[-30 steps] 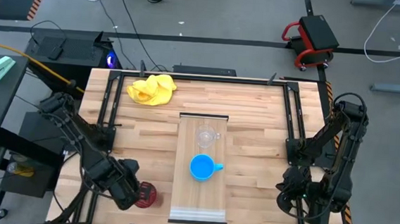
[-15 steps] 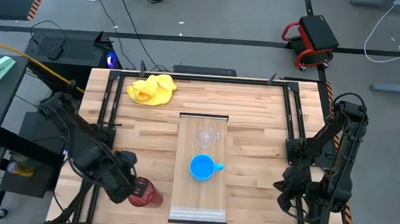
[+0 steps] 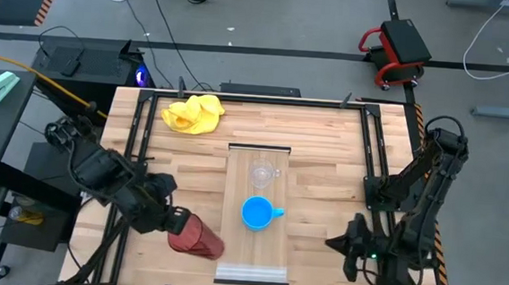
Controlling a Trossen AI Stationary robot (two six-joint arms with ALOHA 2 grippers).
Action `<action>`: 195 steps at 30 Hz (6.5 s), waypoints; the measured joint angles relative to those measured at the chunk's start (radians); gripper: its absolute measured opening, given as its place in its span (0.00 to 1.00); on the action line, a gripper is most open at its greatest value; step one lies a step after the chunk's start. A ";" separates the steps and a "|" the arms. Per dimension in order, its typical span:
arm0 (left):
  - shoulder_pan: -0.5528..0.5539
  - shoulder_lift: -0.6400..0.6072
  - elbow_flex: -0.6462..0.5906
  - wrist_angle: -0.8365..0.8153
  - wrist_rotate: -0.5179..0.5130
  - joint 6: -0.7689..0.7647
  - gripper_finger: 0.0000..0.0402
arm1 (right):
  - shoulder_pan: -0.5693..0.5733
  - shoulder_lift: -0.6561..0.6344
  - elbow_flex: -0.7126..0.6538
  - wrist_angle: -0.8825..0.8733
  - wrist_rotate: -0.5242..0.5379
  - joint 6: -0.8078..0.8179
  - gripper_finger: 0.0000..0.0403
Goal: Stack small to large cups/mugs on shelf
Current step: Put the red cup on the shelf
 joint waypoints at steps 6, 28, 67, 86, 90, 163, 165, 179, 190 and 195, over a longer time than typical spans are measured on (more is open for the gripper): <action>0.052 0.022 0.001 0.105 0.010 0.099 0.03 | -0.110 0.000 0.000 0.242 0.005 -0.321 0.01; 0.165 0.144 0.000 0.253 0.103 0.319 0.03 | -0.312 0.139 0.000 0.880 -0.288 -0.871 0.00; 0.210 0.229 -0.001 0.328 0.100 0.424 0.03 | -0.398 0.223 0.001 0.982 -0.423 -0.936 0.00; 0.209 0.229 -0.002 0.390 0.075 0.487 0.03 | -0.409 0.226 0.001 0.946 -0.435 -0.928 0.00; 0.209 0.229 -0.002 0.432 0.083 0.502 0.09 | -0.411 0.228 0.001 0.935 -0.437 -0.931 0.00; -0.014 0.073 -0.008 0.150 -0.294 0.410 0.15 | -0.398 0.228 0.000 0.840 -0.416 -0.845 0.00; -0.065 0.080 -0.036 0.166 -0.353 0.359 0.14 | -0.392 0.228 0.000 0.840 -0.416 -0.836 0.00; -0.115 0.125 -0.385 0.600 -0.509 0.352 0.08 | -0.399 0.227 0.000 0.849 -0.416 -0.813 0.00; -0.035 0.125 -0.445 0.784 -0.405 0.493 0.04 | -0.399 0.227 0.000 0.850 -0.418 -0.809 0.00; 0.006 0.125 -0.445 0.842 -0.333 0.557 0.05 | -0.402 0.227 0.000 0.850 -0.418 -0.817 0.00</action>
